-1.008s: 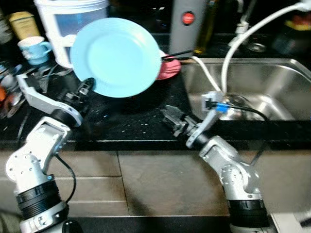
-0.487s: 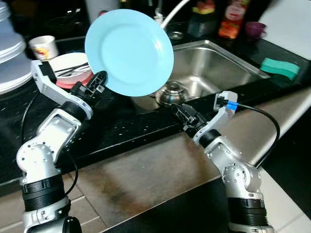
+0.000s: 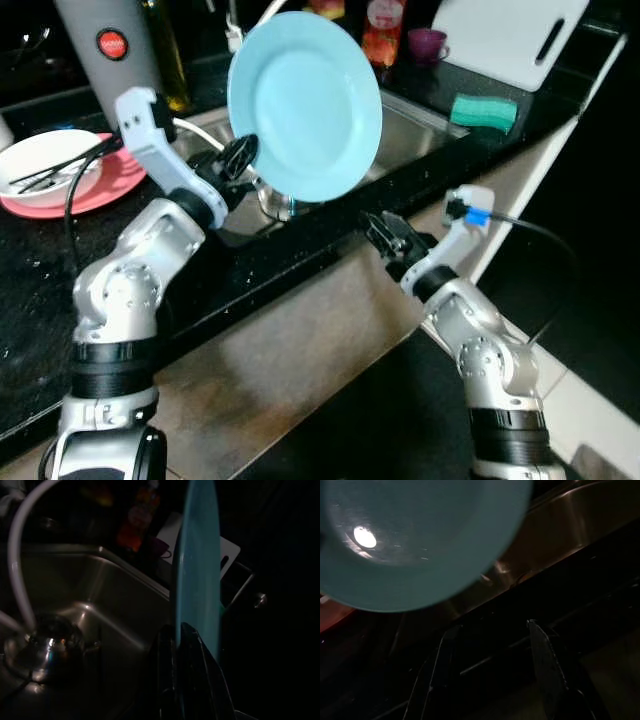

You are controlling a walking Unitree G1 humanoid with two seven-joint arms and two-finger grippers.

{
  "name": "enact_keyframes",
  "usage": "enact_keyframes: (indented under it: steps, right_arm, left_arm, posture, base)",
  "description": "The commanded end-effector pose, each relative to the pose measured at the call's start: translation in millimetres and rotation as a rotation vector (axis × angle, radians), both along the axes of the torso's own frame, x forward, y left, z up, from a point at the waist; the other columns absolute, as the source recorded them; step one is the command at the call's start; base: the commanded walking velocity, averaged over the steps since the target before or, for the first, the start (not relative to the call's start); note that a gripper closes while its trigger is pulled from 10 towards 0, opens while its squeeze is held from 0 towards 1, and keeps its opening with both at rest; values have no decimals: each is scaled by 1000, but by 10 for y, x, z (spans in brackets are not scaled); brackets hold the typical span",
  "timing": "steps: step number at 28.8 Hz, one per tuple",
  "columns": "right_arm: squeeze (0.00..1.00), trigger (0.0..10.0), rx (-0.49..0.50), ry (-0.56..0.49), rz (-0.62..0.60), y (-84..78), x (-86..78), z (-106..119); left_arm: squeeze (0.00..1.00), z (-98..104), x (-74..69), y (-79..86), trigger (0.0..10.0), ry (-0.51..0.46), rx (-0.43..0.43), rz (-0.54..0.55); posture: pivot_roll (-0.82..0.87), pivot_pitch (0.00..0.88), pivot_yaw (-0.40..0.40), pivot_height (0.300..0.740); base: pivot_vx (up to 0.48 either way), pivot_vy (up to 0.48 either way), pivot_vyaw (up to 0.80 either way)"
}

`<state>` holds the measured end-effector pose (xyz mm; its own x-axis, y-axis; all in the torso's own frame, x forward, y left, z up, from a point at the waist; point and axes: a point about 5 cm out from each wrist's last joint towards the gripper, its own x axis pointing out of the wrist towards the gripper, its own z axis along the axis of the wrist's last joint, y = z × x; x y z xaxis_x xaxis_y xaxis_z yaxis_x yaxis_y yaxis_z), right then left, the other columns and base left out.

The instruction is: Kitchen organization

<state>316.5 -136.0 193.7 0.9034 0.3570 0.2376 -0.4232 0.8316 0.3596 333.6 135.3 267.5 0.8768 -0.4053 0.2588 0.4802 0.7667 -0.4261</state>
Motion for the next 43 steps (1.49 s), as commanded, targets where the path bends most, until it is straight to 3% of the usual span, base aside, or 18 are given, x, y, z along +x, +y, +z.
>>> enact_keyframes:
  steps: [1, 5, 9, 12, 14, 15, 16, 18, 21, 23, 25, 26, 30, 37, 38, 40, 41, 43]
  right_arm:
    - [0, 10000, -20, -34, -16, -15, -18, 44]
    - [0, 10000, -20, -40, -20, -16, -23, 50]
    - [0, 10000, -59, -64, -14, 10, -45, 60]
    - [0, 10000, -72, -68, -12, 25, -50, 57]
    - [0, 10000, -87, -73, -11, 41, -57, 57]
    - [0, 10000, -91, -73, -10, 45, -58, 55]
    - [0, 10000, -91, -73, -10, 45, -58, 55]
    - [0, 10000, -94, -73, -10, 54, -59, 54]
    - [0, 10000, -96, -71, -9, 61, -60, 48]
    - [0, 10000, -93, -63, -8, 60, -60, 35]
    - [0, 10000, -92, -59, -9, 59, -60, 29]
    - [0, 10000, -92, -58, -9, 60, -62, 26]
    - [0, 10000, -91, -55, -7, 62, -70, 30]
    - [0, 10000, -90, -56, -8, 66, -81, 34]
    - [0, 10000, -90, -57, -8, 68, -82, 34]
    - [0, 10000, -90, -56, -8, 71, -83, 32]
    - [0, 10000, -89, -56, -8, 71, -83, 32]
    - [0, 10000, -89, -55, -8, 72, -82, 32]
  left_arm:
    - [0, 144, 45, -20, 10000, -91, 64, 64]
    - [0, 181, 80, 4, 10000, -130, 117, 127]
    - [0, 281, 152, 44, 10000, -234, 391, 289]
    - [0, 305, 168, 55, 10000, -263, 443, 323]
    - [0, 314, 200, 79, 10000, -288, 537, 373]
    - [0, 284, 228, 97, 10000, -297, 637, 407]
    - [0, 284, 228, 97, 10000, -297, 637, 407]
    - [0, 223, 268, 131, 10000, -309, 771, 445]
    - [0, 109, 310, 166, 10000, -294, 845, 445]
    - [0, -24, 327, 101, 10000, -328, 973, 386]
    - [0, -70, 328, 69, 10000, -345, 1018, 359]
    - [0, -108, 329, 43, 10000, -352, 1024, 336]
    - [0, -139, 312, -69, 10000, -360, 850, 244]
    - [12, -262, 356, -49, 10000, -332, 862, 252]
    - [918, -294, 359, -43, 10000, -330, 876, 249]
    - [918, -341, 358, -36, 10000, -327, 897, 239]
    - [1000, -358, 355, -35, 10000, -322, 894, 236]
    - [1000, -380, 353, -32, 10000, -320, 884, 231]
  posture:
    - [17, 0, 37, 740]
    - [17, 0, 37, 740]
    - [16, 0, 43, 740]
    - [15, 0, 45, 740]
    - [13, 0, 49, 740]
    - [12, 0, 50, 740]
    - [12, 0, 50, 740]
    - [12, 0, 52, 740]
    - [9, 0, 53, 740]
    - [7, 0, 55, 740]
    - [7, 0, 55, 740]
    - [7, 0, 57, 740]
    - [2, 0, 60, 740]
    - [-2, 0, 63, 740]
    - [0, 0, 64, 740]
    - [0, 0, 65, 740]
    - [0, 0, 65, 740]
    - [2, 0, 65, 740]
  base:
    - [0, 0, -800]
    - [0, 0, -597]
    - [0, 0, 0]
    - [0, 0, 0]
    - [0, 0, 0]
    - [0, 0, 0]
    - [0, 0, 0]
    - [0, 0, 0]
    - [0, 0, 0]
    - [0, 0, 0]
    - [0, 0, 0]
    - [0, 0, 0]
    - [0, 0, 0]
    - [0, 0, 0]
    - [0, 0, 0]
    - [0, 0, 0]
    - [0, 0, 0]
    - [0, 0, 0]
